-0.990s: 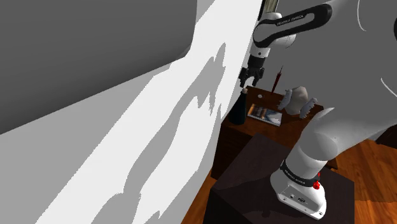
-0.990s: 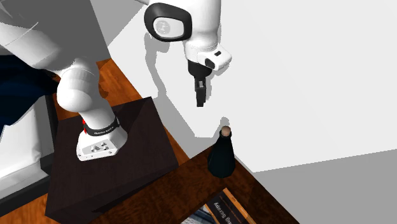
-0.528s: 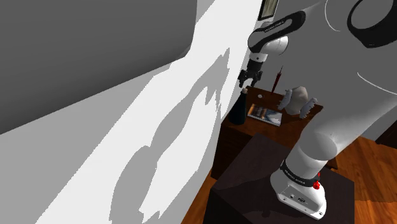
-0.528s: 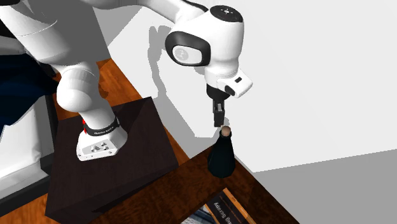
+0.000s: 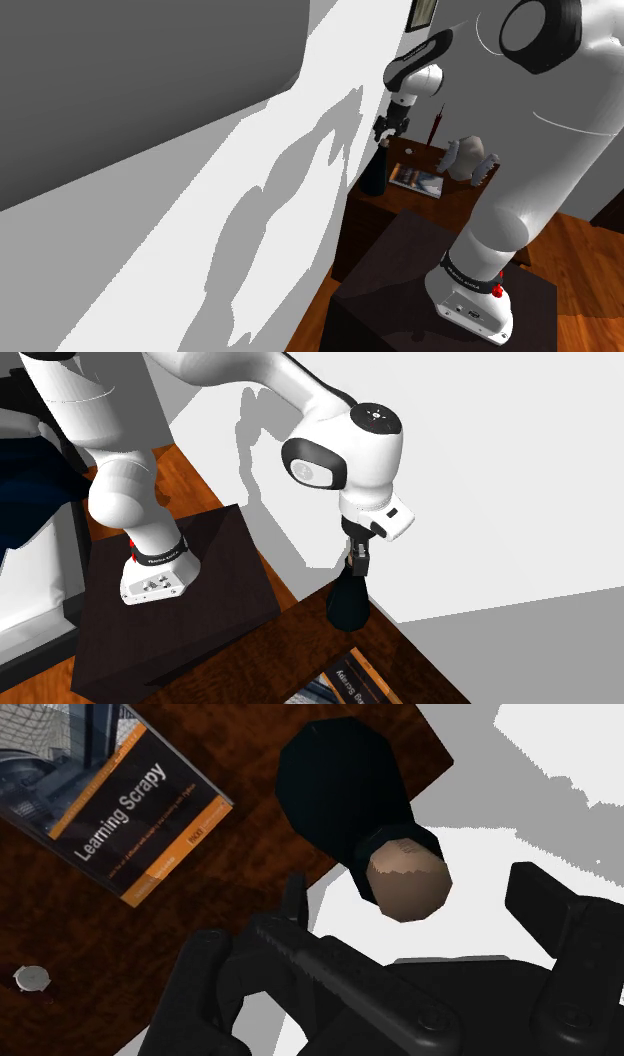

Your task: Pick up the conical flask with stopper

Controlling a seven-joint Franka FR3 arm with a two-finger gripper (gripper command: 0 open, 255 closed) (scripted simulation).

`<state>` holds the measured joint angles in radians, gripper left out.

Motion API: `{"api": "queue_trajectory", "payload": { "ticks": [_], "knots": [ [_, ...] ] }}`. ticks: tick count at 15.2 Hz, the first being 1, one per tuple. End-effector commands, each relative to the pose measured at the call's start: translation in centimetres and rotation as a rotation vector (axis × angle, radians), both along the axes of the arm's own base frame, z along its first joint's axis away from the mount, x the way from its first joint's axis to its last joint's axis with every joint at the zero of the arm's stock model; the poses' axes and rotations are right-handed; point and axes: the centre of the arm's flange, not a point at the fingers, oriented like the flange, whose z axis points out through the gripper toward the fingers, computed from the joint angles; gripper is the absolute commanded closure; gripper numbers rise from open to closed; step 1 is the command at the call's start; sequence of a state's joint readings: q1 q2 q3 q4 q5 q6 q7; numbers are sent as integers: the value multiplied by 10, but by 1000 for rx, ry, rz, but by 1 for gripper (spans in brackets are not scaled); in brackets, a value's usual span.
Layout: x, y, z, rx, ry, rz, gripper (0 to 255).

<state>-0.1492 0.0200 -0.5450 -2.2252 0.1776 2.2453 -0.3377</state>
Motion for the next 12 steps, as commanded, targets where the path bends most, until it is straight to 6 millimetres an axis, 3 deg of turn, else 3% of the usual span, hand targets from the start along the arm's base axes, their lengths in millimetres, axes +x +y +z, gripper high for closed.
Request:
{"api": "queue_trajectory", "payload": {
  "ticks": [1, 3, 5, 6, 12],
  "knots": [
    [0, 0, -10, 0, -1, 0, 0],
    [0, 0, -24, 0, -1, 0, 0],
    [0, 0, -24, 0, -1, 0, 0],
    [0, 0, -24, 0, -1, 0, 255],
    [0, 0, -24, -1, -1, 0, 255]
  ]
}}
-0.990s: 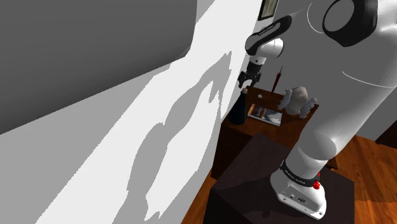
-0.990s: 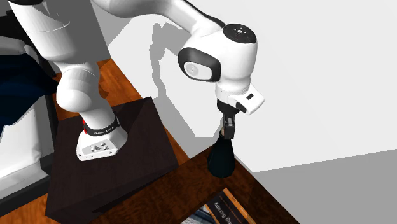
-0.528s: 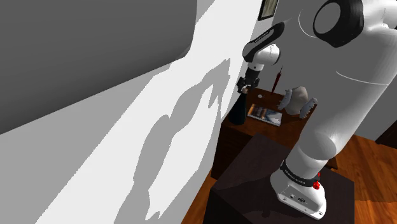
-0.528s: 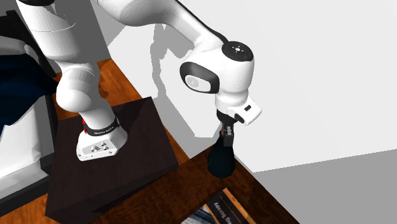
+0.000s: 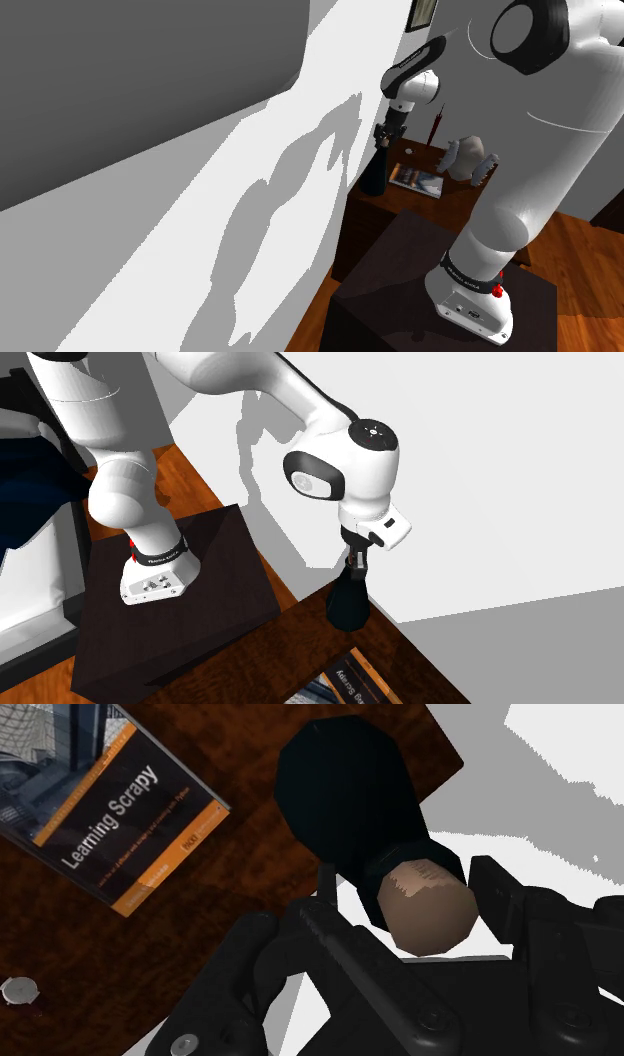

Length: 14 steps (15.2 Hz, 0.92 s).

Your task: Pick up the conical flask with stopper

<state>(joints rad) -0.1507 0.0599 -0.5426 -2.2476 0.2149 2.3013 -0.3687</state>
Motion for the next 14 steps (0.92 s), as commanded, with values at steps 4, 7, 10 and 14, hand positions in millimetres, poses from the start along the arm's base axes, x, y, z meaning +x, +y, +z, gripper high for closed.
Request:
{"api": "queue_trajectory", "payload": {
  "ticks": [4, 7, 10, 14],
  "knots": [
    [0, 0, 5, 1, 2, 0, 255],
    [0, 0, 21, 1, 2, 0, 255],
    [0, 0, 36, 1, 2, 0, 255],
    [0, 0, 58, 1, 2, 0, 255]
  ]
}}
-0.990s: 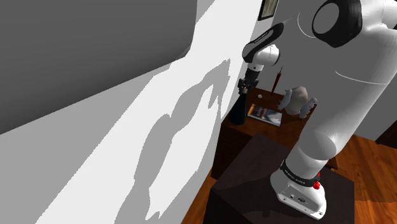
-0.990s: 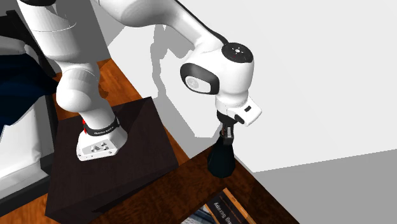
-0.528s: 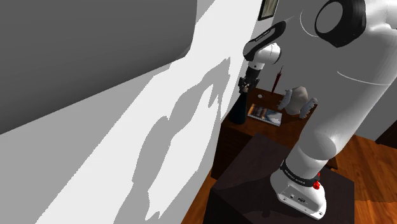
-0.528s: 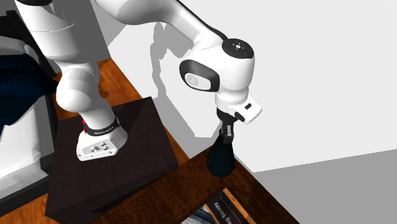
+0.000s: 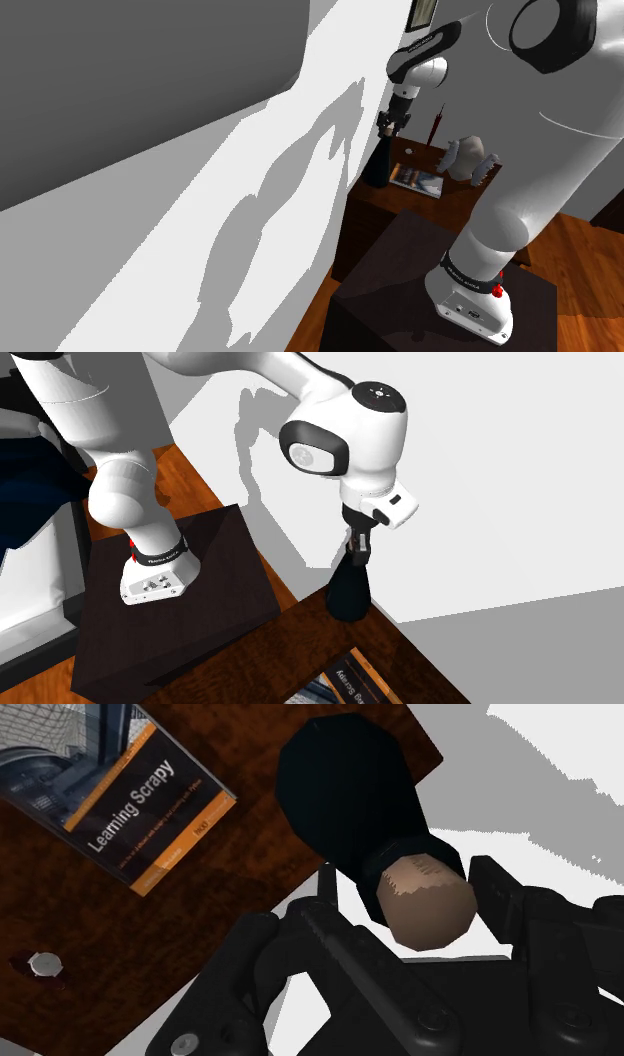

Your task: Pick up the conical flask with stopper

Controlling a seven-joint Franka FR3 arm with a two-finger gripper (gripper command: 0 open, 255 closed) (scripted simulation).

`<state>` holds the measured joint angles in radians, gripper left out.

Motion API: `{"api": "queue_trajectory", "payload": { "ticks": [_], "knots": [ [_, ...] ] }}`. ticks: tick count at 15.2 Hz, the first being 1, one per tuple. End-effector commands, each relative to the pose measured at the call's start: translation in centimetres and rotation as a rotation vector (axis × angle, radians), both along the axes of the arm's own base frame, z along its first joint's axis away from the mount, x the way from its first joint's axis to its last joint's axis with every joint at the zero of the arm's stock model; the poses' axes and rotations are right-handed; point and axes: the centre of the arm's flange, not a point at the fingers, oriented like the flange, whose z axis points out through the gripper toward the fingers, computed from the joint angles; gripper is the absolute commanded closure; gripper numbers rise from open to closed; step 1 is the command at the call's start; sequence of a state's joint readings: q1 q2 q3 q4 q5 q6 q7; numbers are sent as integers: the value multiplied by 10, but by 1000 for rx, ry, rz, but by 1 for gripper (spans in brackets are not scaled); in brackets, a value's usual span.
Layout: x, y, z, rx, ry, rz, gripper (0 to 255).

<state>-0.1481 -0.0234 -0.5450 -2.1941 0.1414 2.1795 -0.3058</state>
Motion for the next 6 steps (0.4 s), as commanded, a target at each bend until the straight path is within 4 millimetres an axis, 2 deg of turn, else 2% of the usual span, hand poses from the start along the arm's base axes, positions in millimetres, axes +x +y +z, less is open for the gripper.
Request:
{"api": "queue_trajectory", "payload": {
  "ticks": [1, 4, 6],
  "knots": [
    [1, 0, 12, -1, -1, 0, 255],
    [1, 0, 28, -1, -1, 0, 255],
    [1, 0, 29, -1, -1, 0, 255]
  ]
}}
